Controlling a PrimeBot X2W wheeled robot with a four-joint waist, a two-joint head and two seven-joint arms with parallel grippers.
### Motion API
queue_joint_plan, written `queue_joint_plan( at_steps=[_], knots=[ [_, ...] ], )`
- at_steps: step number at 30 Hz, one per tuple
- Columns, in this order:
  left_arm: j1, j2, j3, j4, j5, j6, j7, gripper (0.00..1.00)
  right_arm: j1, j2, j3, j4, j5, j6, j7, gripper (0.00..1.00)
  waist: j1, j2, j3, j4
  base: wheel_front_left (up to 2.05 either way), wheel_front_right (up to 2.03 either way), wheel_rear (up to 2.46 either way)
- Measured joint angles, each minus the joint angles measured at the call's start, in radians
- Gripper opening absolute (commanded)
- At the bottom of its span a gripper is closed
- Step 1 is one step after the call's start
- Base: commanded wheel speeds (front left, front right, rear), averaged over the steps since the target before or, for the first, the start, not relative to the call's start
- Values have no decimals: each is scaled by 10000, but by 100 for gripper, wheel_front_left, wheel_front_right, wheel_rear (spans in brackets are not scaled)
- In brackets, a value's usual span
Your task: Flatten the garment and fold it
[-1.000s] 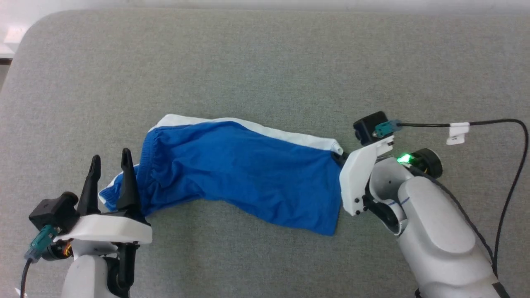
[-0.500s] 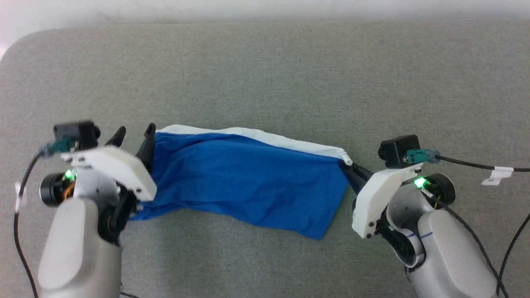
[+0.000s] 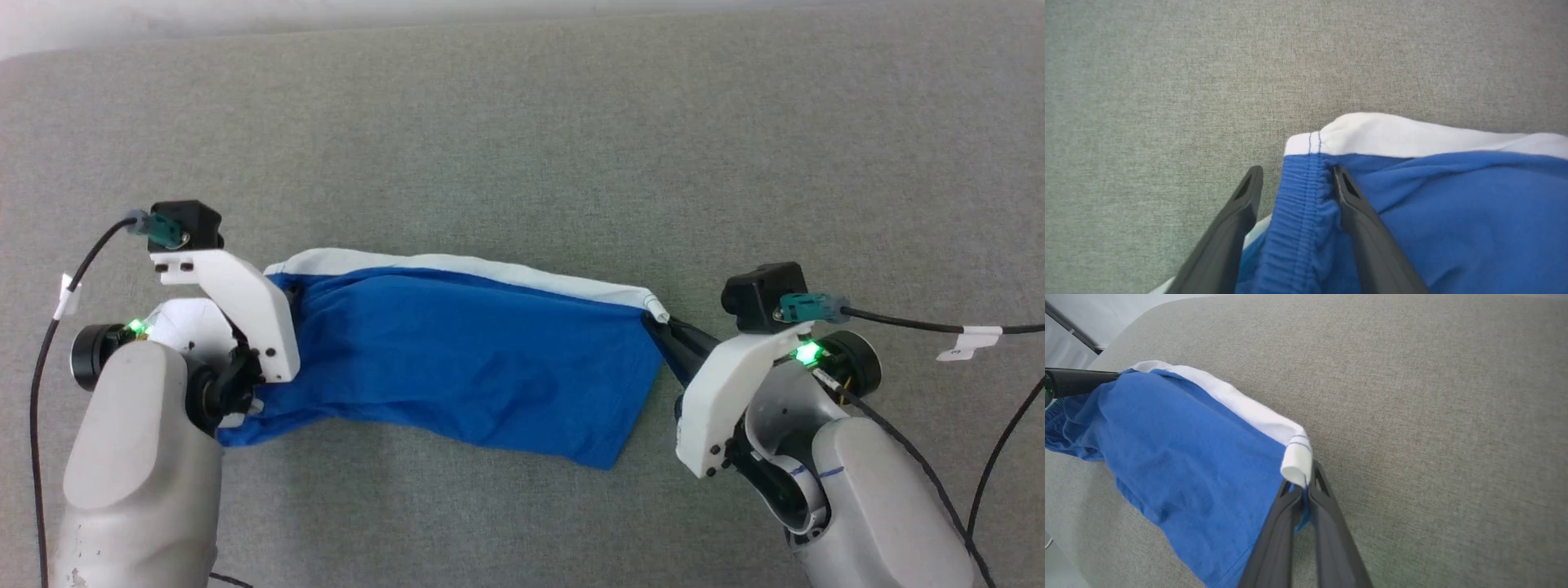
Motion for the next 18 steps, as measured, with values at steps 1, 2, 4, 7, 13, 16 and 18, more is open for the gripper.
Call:
queue_joint_plan(
  at_steps=[1, 2, 4, 7, 13, 16, 18],
  knots=[
    [-1, -4, -13, 69, -15, -15, -52, 44, 2, 2, -6, -19, 0, 0, 15, 0, 0, 0, 20, -15, 0, 0, 0],
    [-3, -21, -17, 105, -40, -58, -176, 11, 9, 2, -15, -38, -2, 0, 15, 0, 0, 0, 36, -19, 0, 0, 0],
    [-27, -63, -73, 188, -111, -134, -347, 0, 53, 0, -35, -69, -13, 0, 15, 0, 0, 0, 46, 6, 0, 0, 0],
    [-45, -100, -117, 257, -270, -265, -681, 0, 140, 2, -67, -111, -35, 0, 29, 0, 0, 0, 50, 64, 0, 0, 0],
    [-377, -119, -90, 268, -506, -405, -1546, 0, 194, 2, -190, -249, -46, 0, 38, 0, 0, 0, -48, 154, 0, 0, 0],
    [-597, -211, -40, 75, -744, -443, -1887, 0, 140, 2, -353, -439, -13, 0, 73, 0, -1, 0, -169, 164, 0, 0, 0],
    [-840, -230, -4, -107, -924, -458, -2031, 0, -114, 0, -470, -589, 136, 0, 238, 0, -1, 0, -243, 158, 0, 0, 0]
  ],
)
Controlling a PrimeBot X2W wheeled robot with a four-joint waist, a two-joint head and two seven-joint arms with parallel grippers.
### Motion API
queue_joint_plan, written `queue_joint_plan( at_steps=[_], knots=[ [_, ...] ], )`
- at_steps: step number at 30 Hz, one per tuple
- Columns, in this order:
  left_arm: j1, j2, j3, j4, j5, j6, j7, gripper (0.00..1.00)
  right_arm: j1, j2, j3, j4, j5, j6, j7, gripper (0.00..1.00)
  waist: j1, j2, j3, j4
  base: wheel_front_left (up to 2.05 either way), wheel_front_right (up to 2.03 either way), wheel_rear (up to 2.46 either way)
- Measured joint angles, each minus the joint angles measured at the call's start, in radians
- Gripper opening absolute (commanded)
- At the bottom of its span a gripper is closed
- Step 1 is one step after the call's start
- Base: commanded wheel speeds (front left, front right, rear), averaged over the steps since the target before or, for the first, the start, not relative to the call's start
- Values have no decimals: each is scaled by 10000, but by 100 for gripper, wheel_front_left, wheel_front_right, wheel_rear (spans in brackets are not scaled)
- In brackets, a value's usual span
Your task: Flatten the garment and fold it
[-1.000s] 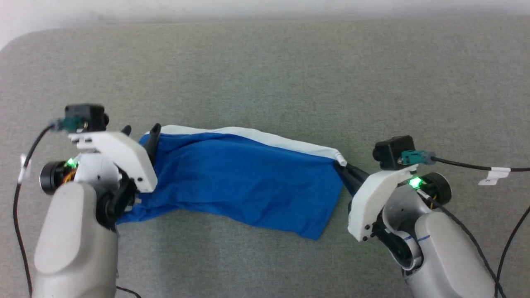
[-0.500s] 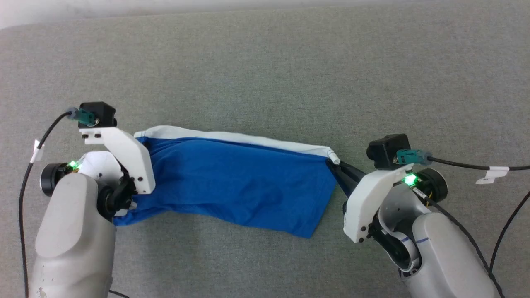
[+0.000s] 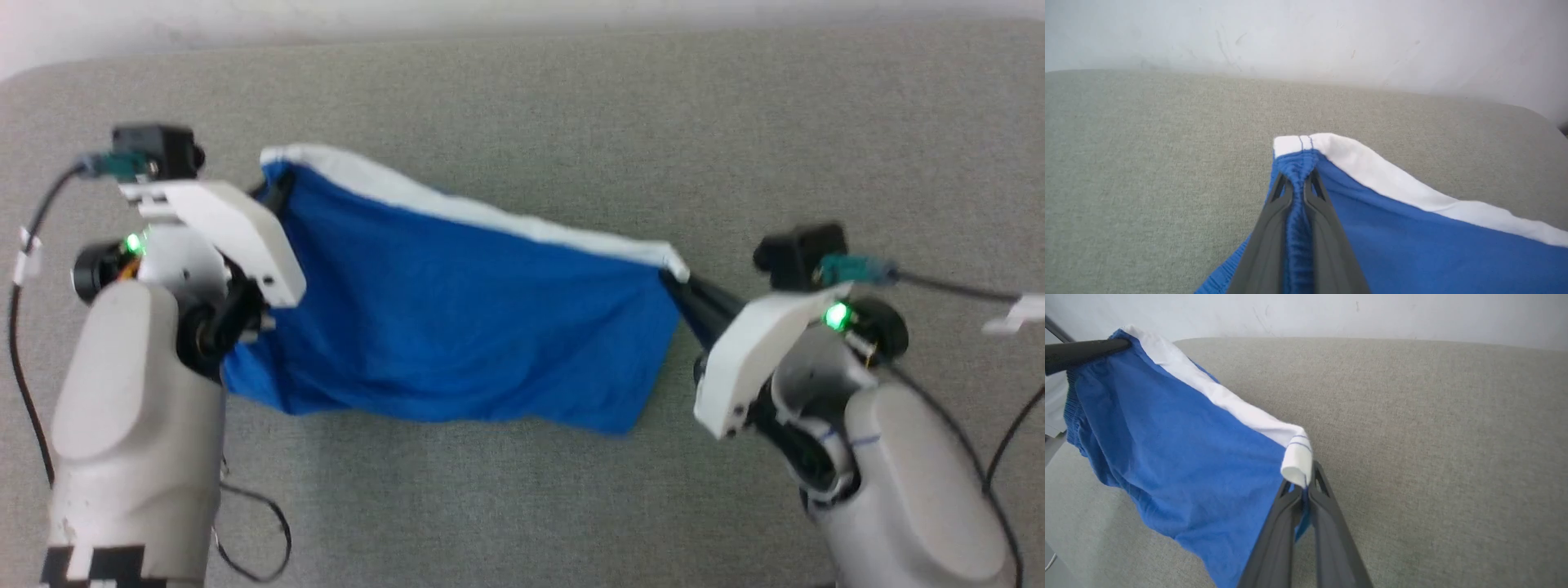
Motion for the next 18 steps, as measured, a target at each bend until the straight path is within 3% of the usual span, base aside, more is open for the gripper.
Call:
queue_joint_plan(
  at_steps=[7, 12, 18],
  knots=[
    [-1835, 280, -73, -518, -253, -86, -25, 0, -2618, -4, -117, -318, 1294, 0, 1154, 0, 1, 0, 64, -109, 0, 0, 0],
    [-3508, 721, -165, -453, -10, -132, -203, 0, -5356, 0, -146, 656, 2374, 0, 1616, 0, 2, 0, 348, -277, 0, 0, 0],
    [-5433, 936, -184, -44, 301, -142, -1074, 0, -8612, 0, -391, 3005, 2447, 0, 138, 0, 2, 0, 807, -496, 0, 0, 0]
  ],
)
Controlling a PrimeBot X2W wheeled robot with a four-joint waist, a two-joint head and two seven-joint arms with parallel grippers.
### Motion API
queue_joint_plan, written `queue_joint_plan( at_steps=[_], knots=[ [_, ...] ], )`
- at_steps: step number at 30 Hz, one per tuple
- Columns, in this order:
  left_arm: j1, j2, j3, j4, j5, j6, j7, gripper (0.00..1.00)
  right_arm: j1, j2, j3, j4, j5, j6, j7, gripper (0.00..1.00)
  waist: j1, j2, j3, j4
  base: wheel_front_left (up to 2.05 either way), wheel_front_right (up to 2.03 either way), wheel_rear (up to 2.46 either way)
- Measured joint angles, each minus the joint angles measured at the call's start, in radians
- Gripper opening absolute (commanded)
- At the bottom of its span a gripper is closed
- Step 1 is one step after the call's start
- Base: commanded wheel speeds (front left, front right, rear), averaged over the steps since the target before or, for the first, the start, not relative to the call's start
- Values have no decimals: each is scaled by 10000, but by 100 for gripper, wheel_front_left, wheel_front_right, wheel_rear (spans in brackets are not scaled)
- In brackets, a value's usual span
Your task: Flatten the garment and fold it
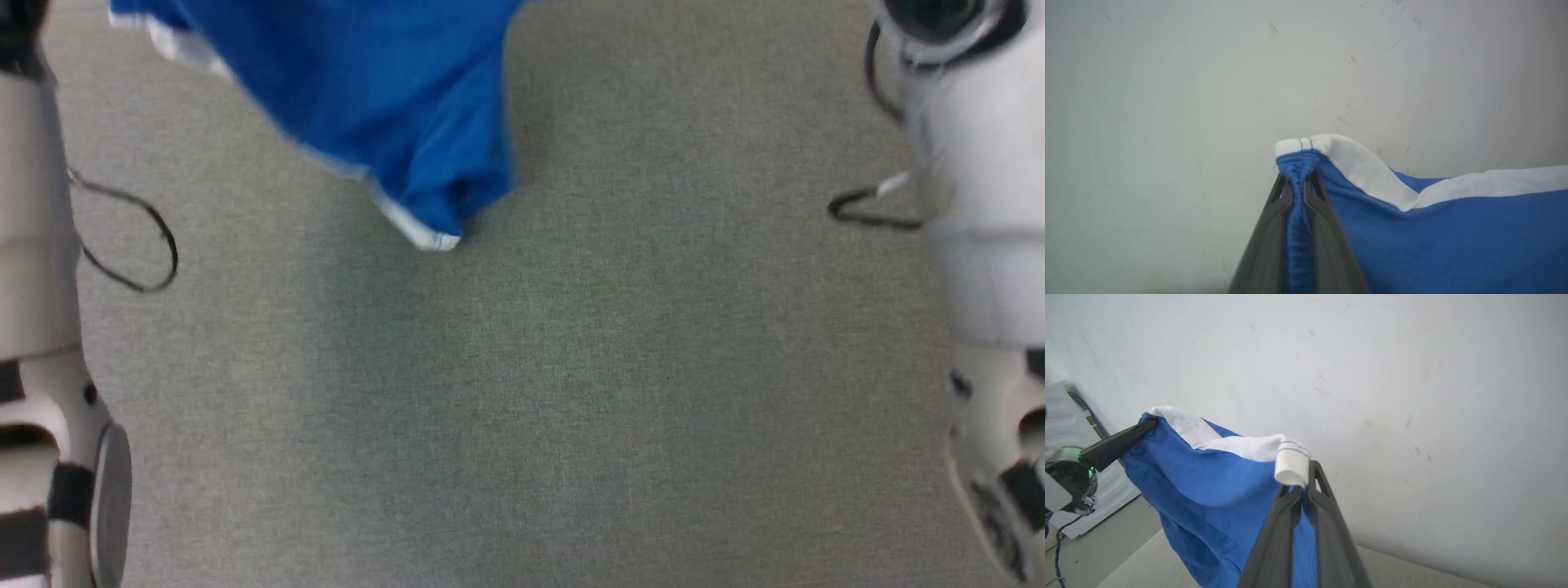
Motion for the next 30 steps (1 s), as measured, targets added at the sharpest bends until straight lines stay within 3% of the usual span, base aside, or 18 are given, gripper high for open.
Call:
queue_joint_plan(
  at_steps=[6, 11, 16, 20, 25, 30],
  knots=[
    [-1136, -161, 109, 579, 203, 165, -1779, 0, -1919, -25, -109, 1994, 242, -2, -2800, 0, 0, 0, 482, -56, 0, 0, 0],
    [-1309, -136, 155, 1129, 291, 171, -2947, 0, -2672, -13, 134, 3133, 79, 0, -4228, 0, -1, 0, 781, -43, 0, 0, 0],
    [-1148, -100, 71, 1628, 130, 71, -3501, 0, -2745, -17, 869, 3906, 23, 0, -4387, 0, 0, 1, 986, -26, 0, 0, 0],
    [-116, -196, -205, 1916, -313, -15, -3952, 0, -2079, -13, 1317, 4027, 176, 0, -4307, 0, -1, 1, 915, 35, 0, 0, 0],
    [1638, -324, -798, 1864, -1104, -25, -4475, 0, -221, -10, 1588, 3800, 286, 0, -4021, 0, -3, 1, 511, 144, 0, 0, 0],
    [3883, -205, -1753, 1225, -1789, -29, -4775, 0, 2337, -270, 1839, 2721, 412, 0, -3223, 0, -3, 1, -113, 228, 0, 0, 0]
  ],
)
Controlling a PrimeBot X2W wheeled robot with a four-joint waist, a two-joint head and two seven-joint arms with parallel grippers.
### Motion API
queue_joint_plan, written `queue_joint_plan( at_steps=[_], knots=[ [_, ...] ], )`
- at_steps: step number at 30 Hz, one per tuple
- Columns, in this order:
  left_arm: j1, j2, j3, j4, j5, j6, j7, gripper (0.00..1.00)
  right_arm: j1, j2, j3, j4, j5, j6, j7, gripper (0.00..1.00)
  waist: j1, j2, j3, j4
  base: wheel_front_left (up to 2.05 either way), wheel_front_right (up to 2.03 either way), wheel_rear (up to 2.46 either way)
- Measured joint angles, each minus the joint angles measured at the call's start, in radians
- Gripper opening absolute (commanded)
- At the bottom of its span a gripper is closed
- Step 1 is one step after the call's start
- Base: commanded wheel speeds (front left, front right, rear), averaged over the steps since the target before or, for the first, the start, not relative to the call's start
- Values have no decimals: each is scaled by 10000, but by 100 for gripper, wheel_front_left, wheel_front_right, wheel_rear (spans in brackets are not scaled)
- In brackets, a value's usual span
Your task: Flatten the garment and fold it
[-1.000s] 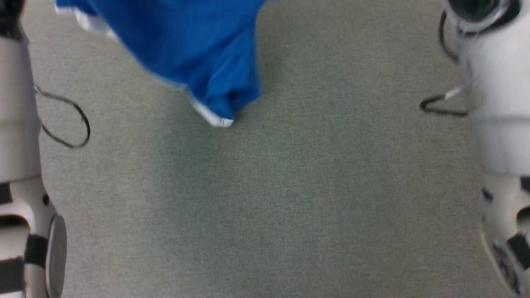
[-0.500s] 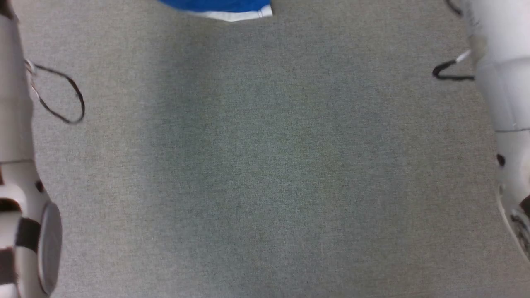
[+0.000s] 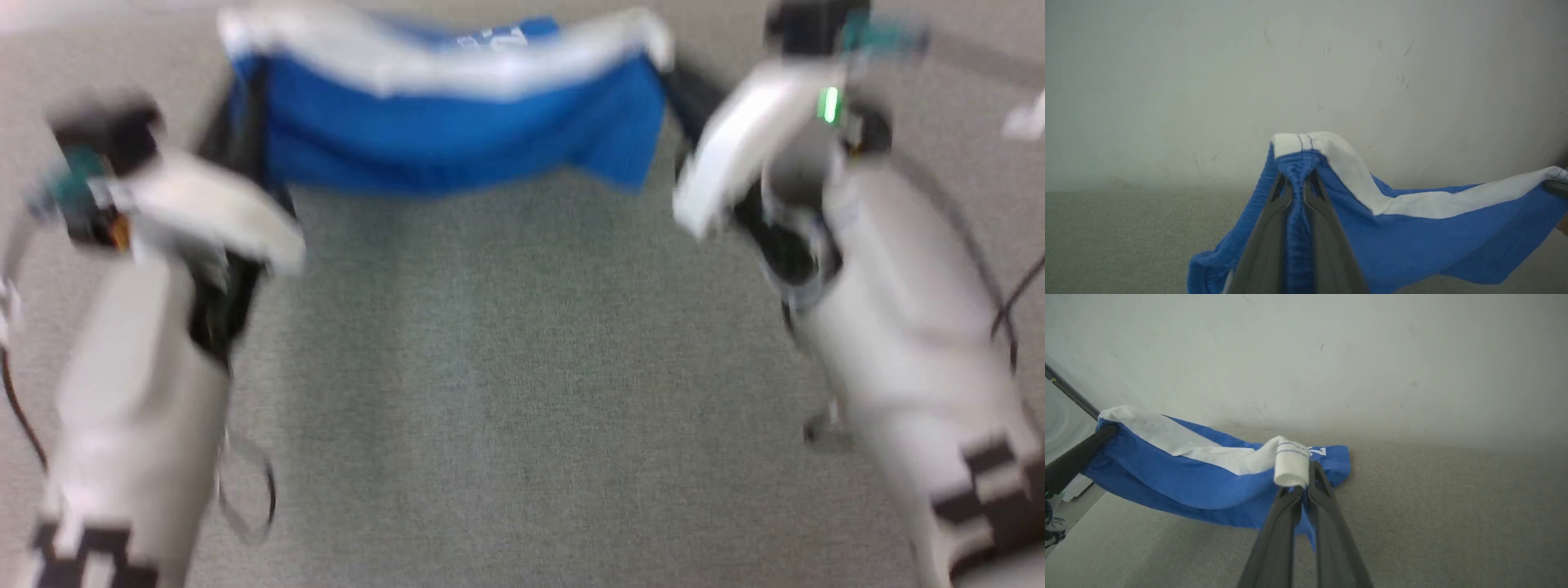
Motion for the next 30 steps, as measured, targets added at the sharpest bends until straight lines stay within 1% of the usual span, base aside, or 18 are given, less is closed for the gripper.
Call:
queue_joint_plan(
  at_steps=[3, 5, 7, 10, 12, 16, 19, 22, 26, 28, 30],
  knots=[
    [1430, 132, -309, -387, -284, -2, -123, 0, 1660, -366, -19, -1032, 278, 0, 679, 0, 0, 0, -429, 23, 0, 0, 0],
    [2353, 174, -401, -625, -464, -2, -142, 0, 2829, -621, -224, -1762, 445, 0, 1175, 0, -1, 0, -725, 36, 0, 0, 0],
    [3228, 314, -589, -888, -512, -2, -188, 0, 3995, -888, -362, -2506, 366, 0, 1693, 0, -2, 0, -1014, 38, 0, 0, 0],
    [4495, 424, -662, -1204, -602, 13, -224, 0, 5770, -886, -978, -3519, 441, 0, 2401, 0, -3, 0, -1421, 12, 0, 0, 0],
    [5209, 454, -675, -1411, -671, 105, -201, 0, 6917, -769, -1348, -4084, 566, 0, 3112, 0, -3, 1, -1664, -13, 0, 0, 0],
    [6274, 642, -656, -1858, -763, 520, 104, 0, 8868, -685, -1638, -5277, 708, 0, 4629, 0, -3, 1, -2064, -73, 0, 0, 0],
    [6972, 662, -560, -2309, -1085, 897, 499, 0, 9917, -602, -1703, -6247, 913, 0, 5695, 0, -1, 1, -2285, -121, 0, 0, 0],
    [7719, 704, -408, -2757, -1396, 1371, 1101, 0, 10750, -612, -1816, -7087, 966, 0, 6794, 0, -1, 1, -2434, -177, 0, 0, 0],
    [8470, 894, -240, -3545, -1795, 1925, 1971, 0, 11520, -552, -2034, -8170, 1172, 0, 8326, 0, 0, 1, -2533, -201, 0, 0, 0],
    [8716, 988, -121, -4025, -1969, 2178, 2355, 0, 11619, -472, -2232, -8742, 1170, 0, 8694, 0, 0, 1, -2523, -187, 0, 0, 0],
    [8835, 1007, 102, -4566, -2169, 2376, 2456, 0, 11439, -318, -2481, -9240, 1106, 0, 8751, 0, 1, 1, -2484, -188, 0, 0, 0]
  ],
)
